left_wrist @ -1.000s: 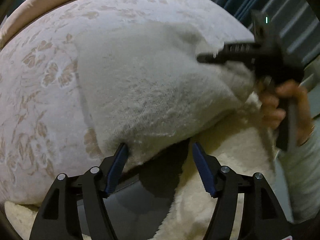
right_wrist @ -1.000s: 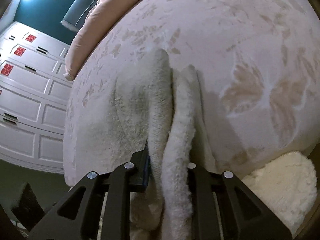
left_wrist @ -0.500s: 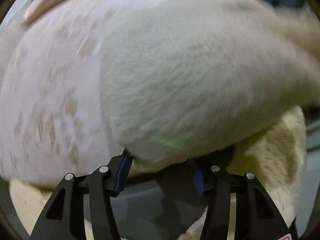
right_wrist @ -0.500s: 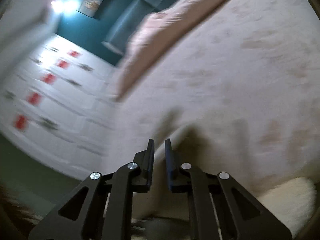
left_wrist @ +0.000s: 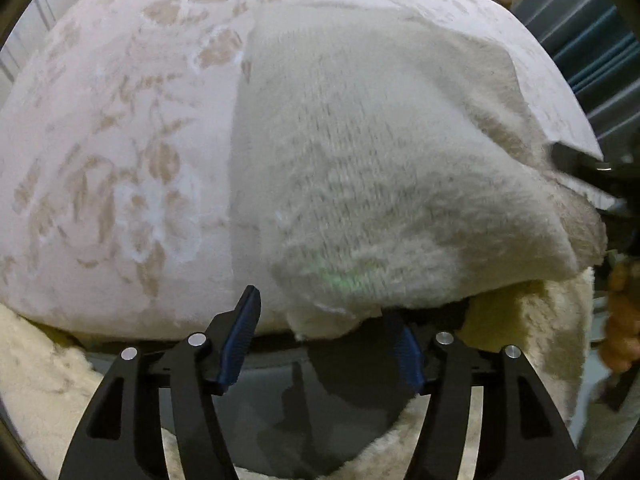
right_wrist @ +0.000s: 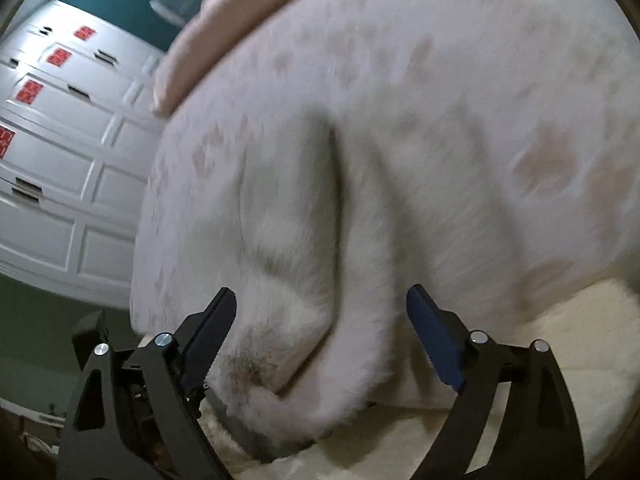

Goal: Fold small clothes

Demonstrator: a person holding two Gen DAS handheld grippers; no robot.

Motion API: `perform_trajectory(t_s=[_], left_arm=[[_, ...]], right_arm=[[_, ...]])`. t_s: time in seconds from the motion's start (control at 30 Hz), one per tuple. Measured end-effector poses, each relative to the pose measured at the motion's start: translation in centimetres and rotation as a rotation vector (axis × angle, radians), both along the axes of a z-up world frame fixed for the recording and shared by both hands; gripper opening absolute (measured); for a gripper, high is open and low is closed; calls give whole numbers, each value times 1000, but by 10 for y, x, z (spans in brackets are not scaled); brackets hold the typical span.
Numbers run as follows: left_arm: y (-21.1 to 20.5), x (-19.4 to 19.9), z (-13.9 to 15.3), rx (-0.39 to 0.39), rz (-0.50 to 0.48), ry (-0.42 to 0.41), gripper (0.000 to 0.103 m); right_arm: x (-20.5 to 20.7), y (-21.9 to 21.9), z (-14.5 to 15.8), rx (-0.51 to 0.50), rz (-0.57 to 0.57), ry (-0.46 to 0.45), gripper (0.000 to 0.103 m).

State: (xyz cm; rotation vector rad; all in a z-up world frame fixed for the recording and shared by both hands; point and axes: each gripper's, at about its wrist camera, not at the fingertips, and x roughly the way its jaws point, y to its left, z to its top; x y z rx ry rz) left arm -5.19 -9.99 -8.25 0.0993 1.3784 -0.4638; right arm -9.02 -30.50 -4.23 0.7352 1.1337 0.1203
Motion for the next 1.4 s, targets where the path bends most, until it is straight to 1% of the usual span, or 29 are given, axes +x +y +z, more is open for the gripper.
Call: perform_trajectory(t_s=[0.03,0.07,0.1,0.13,0.17,0.2,0.27,0.33,0.37,0.4,0.47,0.5,0.53,0.57,0.63,0.73,0.8,0.83,0.9,0.97,1.0,1.07,1.1,1.17,1.27,1.3,1.33,1.37,1.4], left_arm=[[-2,-2,-1,-9,-13,8,60],[-5,-4,-1,-4,-35,7,60],[-8,-6,-1,2,-52,3,60],[-12,-7,-1,15,-67,-5,61],[-13,-7,0,25,-69,-15,60],[-13,-8,2,23,-57,-32,60],[-7,-4,7,10,1,-57,61],[5,3,13,-57,53,-64,61],[6,4,13,-52,56,-65,62],[4,4,10,-14,45,-67,62],[4,4,0,20,41,-40,59],[7,4,-9,26,49,-4,59],[9,4,-13,30,53,16,59],[10,3,-16,35,59,28,59],[12,3,-13,21,60,31,59],[18,1,2,-10,37,25,58],[32,2,26,-35,8,12,57],[33,-1,35,-45,-2,4,56],[50,-4,55,-66,-15,-25,55],[60,-4,79,-121,2,-70,55],[66,-3,96,-152,13,-118,55],[65,1,116,-162,22,-184,56],[59,1,121,-164,22,-194,56],[42,3,123,-168,21,-187,56],[9,4,107,-152,-22,-148,56],[0,4,97,-116,-42,-141,56],[-11,3,91,-87,-60,-136,56],[-18,2,80,-35,-78,-125,56],[-20,-1,71,4,-82,-113,56]], right_arm=[[6,6,-3,3,11,12,58],[11,11,-4,6,21,21,32],[17,15,1,13,24,15,14],[19,15,12,66,29,-28,14],[18,11,33,144,24,-107,13],[12,5,60,176,21,-188,12],[1,-5,98,181,14,-296,12],[-15,-19,122,156,-10,-367,12],[-21,-27,120,95,-23,-352,12],[-24,-33,105,18,-41,-293,12],[-24,-46,50,-138,-74,-95,12],[-25,-53,19,-181,-88,2,12],[-27,-55,-1,-192,-97,54,12],[-32,-58,-15,-152,-109,52,12],[-36,-62,-15,-101,-131,22,13],[-39,-59,1,-147,-129,13,20],[-43,-57,17,-236,-151,11,22],[-44,-56,18,-300,-171,8,23],[-50,-51,40,-446,-198,-8,24],[-54,-47,61,-444,-175,-71,24],[-54,-36,76,-395,-146,-128,24],[-52,-20,86,-331,-79,-180,24],[-49,-3,85,-300,-11,-188,24],[-45,17,72,-286,68,-151,23],[-50,29,15,-350,116,24,19],[-56,28,-13,-371,127,102,15],[-61,25,-28,-349,130,144,11],[-66,22,-34,-317,116,159,9],[-69,18,-27,-291,97,147,9]])
